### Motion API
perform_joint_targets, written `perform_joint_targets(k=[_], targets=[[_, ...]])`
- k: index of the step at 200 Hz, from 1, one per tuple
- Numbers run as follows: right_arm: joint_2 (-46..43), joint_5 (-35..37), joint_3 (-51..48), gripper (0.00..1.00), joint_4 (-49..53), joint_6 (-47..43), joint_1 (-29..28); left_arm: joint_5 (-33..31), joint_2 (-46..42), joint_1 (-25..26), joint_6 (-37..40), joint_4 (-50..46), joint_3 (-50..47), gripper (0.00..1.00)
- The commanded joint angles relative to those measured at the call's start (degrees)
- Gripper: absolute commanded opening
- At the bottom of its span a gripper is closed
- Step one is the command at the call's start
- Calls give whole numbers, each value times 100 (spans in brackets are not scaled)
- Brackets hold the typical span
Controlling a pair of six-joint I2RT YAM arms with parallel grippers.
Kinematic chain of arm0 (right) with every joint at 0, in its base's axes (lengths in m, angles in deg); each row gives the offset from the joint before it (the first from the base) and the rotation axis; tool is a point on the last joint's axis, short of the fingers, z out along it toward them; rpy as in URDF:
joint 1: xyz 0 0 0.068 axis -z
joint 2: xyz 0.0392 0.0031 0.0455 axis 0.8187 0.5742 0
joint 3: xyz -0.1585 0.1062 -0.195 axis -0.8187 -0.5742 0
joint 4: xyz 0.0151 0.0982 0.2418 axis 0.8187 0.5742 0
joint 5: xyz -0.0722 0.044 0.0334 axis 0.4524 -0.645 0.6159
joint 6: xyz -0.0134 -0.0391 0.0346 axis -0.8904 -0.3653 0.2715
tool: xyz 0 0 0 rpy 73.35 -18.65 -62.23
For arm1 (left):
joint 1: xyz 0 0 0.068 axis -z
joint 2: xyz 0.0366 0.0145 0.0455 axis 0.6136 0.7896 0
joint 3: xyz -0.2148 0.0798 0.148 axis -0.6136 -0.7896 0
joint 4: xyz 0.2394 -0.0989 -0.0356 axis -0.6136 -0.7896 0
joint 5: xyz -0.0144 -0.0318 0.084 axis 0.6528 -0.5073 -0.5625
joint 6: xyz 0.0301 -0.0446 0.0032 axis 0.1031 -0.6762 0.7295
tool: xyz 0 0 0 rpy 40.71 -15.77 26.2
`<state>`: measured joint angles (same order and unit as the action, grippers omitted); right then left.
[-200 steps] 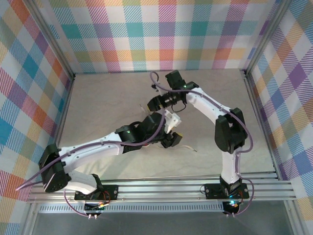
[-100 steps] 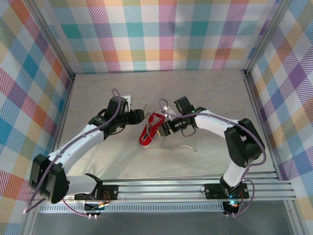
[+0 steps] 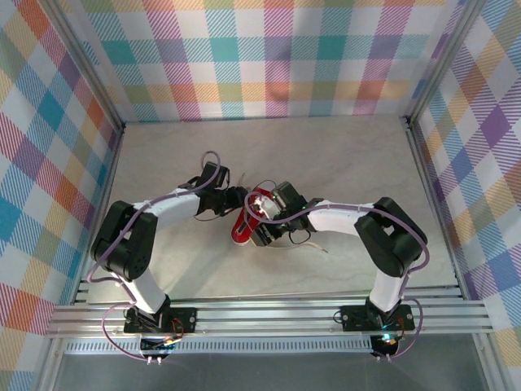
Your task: Tie the shoes
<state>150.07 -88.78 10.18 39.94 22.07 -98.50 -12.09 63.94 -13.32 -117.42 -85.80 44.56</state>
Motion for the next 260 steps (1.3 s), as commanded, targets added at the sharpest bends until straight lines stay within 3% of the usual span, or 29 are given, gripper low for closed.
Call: perform_joint_targets(k=[1,25,39,50,57,68,78,90,103,207,260], targets=[[192,177,48,72,-242,-16,-73,258,257,-47,-488,521,210,56],[299,308,39,70,-291,-39,-123,264,419,-28,-605,851,183,56],[342,425,49,62,-303,-64,-166,311,552,-26,-612,958,229,57],[345,529,42,49,-277,-86,-193,371,663,-27,-609,990,285,55],[330,654,26,35,-253,-90,-206,387,704,-29,-605,1018,290,51],[247,902,-10,10,-163,-73,-213,350,672,-51,-578,1068,244,38],[104,1127,-93,0,-102,-96,-214,227,549,-75,-562,1084,158,22],[-89,1252,-193,0,20,-191,-199,35,327,-104,-445,1017,71,8],[-251,1344,-220,0,277,-264,-172,-154,90,-111,-202,798,68,0],[-1093,1924,-300,0,1333,-256,264,-1490,-1290,-201,1106,-473,-205,0],[-1430,1898,316,0,2212,-680,584,-1695,-1924,-265,1708,-1077,-279,0]])
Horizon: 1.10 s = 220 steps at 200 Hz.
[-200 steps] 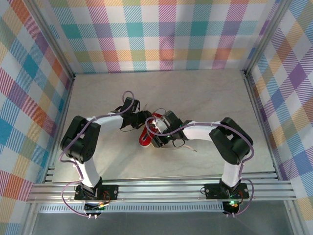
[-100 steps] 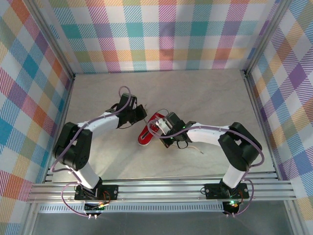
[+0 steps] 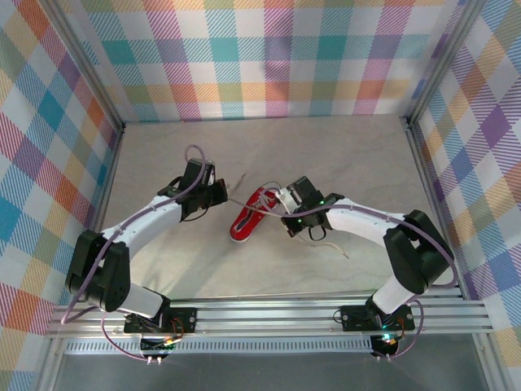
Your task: Tie the shoes
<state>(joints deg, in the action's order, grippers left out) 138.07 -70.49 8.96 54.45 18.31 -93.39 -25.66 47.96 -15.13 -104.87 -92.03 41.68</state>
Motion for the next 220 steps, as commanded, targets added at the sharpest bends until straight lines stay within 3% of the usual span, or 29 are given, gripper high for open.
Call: perform_joint_targets(k=[1,70,115,170,193,220], targets=[[-230,71,454,0,783,-304,77,-338,-333,-84,457,-456,16,0],[-2,110,1576,0,1780,-861,98,-643,-400,-101,672,-615,13,0],[410,65,1924,0,1951,-961,372,-550,385,-283,1008,-459,319,0],[1446,-84,2624,0,2060,-865,682,-353,1071,-523,1146,215,-102,0],[1796,-398,2727,0,2026,-524,719,-61,1195,-419,986,402,-333,0],[1949,-1047,2380,0,1534,77,721,-1,838,95,663,537,-758,0]])
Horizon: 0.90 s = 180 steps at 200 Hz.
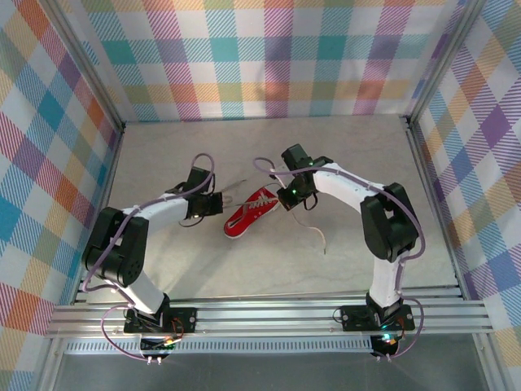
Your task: Tie the shoes
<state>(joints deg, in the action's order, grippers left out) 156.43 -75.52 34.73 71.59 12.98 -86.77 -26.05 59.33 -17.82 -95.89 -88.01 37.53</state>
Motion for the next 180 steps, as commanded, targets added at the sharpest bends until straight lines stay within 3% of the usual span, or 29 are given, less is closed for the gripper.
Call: perform_joint_targets(k=[1,38,78,125,180], targets=[[122,-564,-207,0,-193,622,56,41,-316,389,-253,142,-361,0],[624,-1186,-352,0,-776,1067,52,-127,-1105,1282,-1017,258,-960,0],[1013,-1521,205,0,-922,987,18,-462,-1544,1982,-1553,152,-1027,0],[752,-1458,385,0,-715,555,8,-873,-1946,1873,-1352,-303,-786,0],[43,-383,545,0,-163,76,8,-615,-2075,885,-562,-1046,-262,0]])
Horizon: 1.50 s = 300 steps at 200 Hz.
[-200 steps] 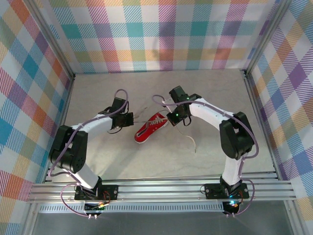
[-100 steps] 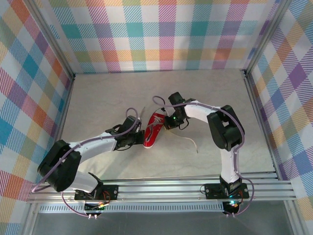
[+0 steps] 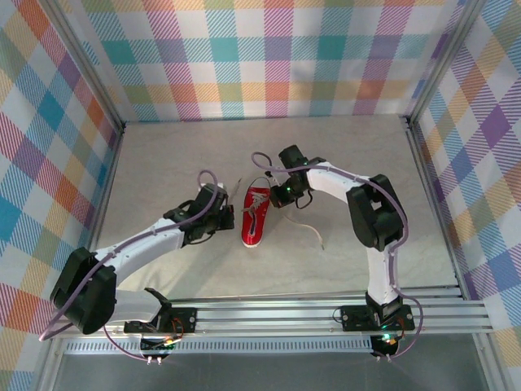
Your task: Tie the shoes
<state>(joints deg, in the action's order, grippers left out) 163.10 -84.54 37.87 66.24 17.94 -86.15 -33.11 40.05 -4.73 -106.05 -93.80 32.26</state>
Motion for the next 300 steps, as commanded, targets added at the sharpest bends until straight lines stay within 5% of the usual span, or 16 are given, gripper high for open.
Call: perform_joint_targets(k=[1,77,182,189,201,210,254,285,300], targets=[[-641,529,231,0,386,-448,-53,108,-142,-444,463,-471,268,0],[-1597,914,-1030,0,666,-139,-88,960,485,-1244,824,-32,-127,0],[-719,668,-1009,0,629,-235,99,1137,565,-1458,1118,450,-423,0],[-749,649,-967,4,622,-266,104,1109,459,-1458,1277,315,-326,13],[-802,685,-902,13,620,-545,105,985,292,-1458,1739,-38,-80,35],[-840,696,-862,19,628,-651,105,845,175,-1460,2162,-422,153,41],[-1394,496,-1025,51,439,-762,105,784,-334,-1460,4751,-1353,1200,46],[-2122,183,-1621,57,-55,-504,104,1002,81,-1467,7072,-1756,1310,51],[-2483,48,-1967,57,-326,-271,93,1236,218,-1467,7572,-1348,1000,53]])
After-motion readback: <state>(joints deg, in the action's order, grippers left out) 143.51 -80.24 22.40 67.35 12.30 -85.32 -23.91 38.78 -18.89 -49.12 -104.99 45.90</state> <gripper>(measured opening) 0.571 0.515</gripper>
